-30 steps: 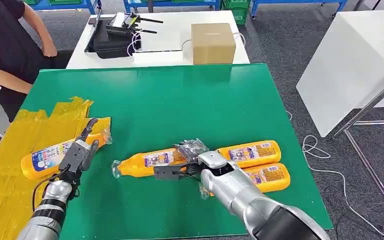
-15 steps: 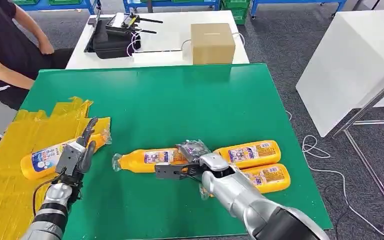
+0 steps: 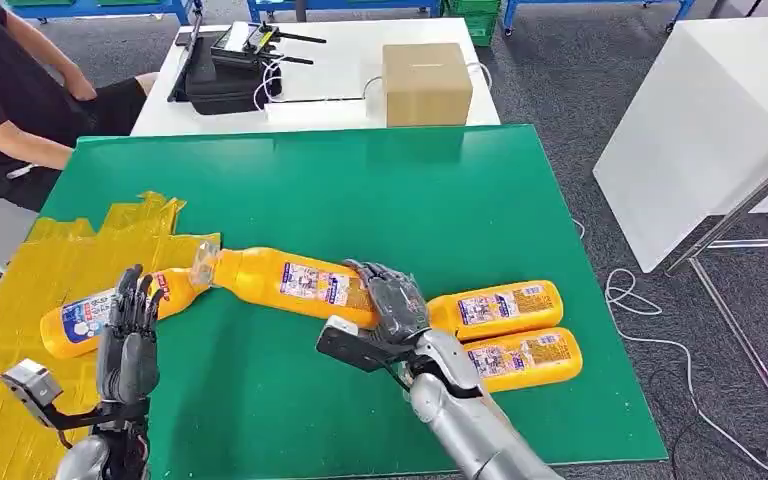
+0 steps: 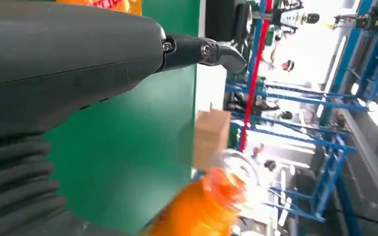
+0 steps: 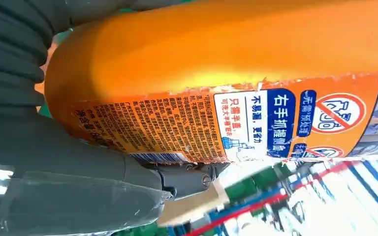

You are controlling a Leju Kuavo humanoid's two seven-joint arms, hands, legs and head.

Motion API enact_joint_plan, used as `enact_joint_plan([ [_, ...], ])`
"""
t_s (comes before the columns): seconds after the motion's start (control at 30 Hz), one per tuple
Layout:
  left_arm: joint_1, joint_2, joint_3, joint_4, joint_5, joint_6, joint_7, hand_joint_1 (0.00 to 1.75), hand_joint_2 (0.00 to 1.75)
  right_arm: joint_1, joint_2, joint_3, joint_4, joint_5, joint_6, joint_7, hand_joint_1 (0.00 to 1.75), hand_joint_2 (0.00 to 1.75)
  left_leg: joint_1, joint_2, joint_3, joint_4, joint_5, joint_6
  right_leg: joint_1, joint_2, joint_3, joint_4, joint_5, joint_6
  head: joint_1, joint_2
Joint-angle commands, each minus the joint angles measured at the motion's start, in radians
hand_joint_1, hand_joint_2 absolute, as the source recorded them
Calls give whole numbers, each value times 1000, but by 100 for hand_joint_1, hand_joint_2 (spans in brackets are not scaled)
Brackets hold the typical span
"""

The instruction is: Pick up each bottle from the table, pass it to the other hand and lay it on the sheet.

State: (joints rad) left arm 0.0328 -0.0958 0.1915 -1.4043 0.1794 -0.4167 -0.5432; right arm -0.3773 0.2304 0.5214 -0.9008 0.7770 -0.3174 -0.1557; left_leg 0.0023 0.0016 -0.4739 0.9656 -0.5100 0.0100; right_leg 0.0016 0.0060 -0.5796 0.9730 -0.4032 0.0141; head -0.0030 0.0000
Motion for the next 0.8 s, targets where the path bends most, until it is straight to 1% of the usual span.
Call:
enact_joint_plan([
  [0.03,77,-74,-32,-92,47,-74,14,0,175,62,-16,-46,-154,-26,-3,-42,175,175,1,-1,2,0,-2,0,1,-1,2,-1,-1,1,0,0],
  [0.1,79,-72,-48,-98,58,-88,20,0,175,57,-14,-40,-146,-29,11,-41,175,175,1,-2,2,0,-1,0,1,-3,2,-1,-1,1,0,0],
  [0.17,80,-85,-94,-103,54,-101,29,0,175,51,1,-27,-125,-36,35,-42,175,175,1,-2,1,0,-1,0,1,-2,2,-1,-1,1,0,0],
  [0.3,95,-81,-195,-123,48,-93,46,0,175,45,43,23,-70,-34,56,-52,175,175,1,-1,1,0,-1,0,1,-1,2,-1,0,1,0,0],
  [0.37,99,-84,-201,-127,49,-89,46,0,175,52,50,29,-70,-32,49,-52,175,175,1,0,2,-1,-1,0,1,-1,2,-1,-1,1,0,0],
  [0.4,107,-75,-216,-137,62,-94,47,0,175,52,54,44,-65,-33,57,-53,175,175,1,0,2,-1,-1,0,1,-1,2,-1,0,1,0,0],
  [0.57,115,-57,-244,-155,78,-74,41,0,175,72,96,138,-30,-21,90,-54,175,175,1,1,2,-1,-1,0,1,1,1,-1,0,0,0,0],
  [0.6,115,-54,-244,-153,86,-74,39,0,175,73,108,160,-7,-21,99,-53,175,175,2,2,4,-2,-1,-1,2,1,3,-2,-1,1,0,0],
  [0.67,117,-52,-245,-153,97,-75,37,0,175,79,119,230,19,-52,100,-55,175,175,2,1,4,-2,-1,-1,1,1,3,-2,-1,0,0,0],
  [0.73,113,-51,-250,-159,97,-66,33,0,175,40,119,311,92,-107,108,-78,175,175,2,2,4,-3,-1,-1,2,1,4,-2,0,0,0,0],
  [0.8,112,-49,-253,-162,98,-60,34,0,175,29,119,354,121,-141,95,-90,175,175,2,2,3,-2,-1,-1,2,1,3,-2,0,1,0,0],
])
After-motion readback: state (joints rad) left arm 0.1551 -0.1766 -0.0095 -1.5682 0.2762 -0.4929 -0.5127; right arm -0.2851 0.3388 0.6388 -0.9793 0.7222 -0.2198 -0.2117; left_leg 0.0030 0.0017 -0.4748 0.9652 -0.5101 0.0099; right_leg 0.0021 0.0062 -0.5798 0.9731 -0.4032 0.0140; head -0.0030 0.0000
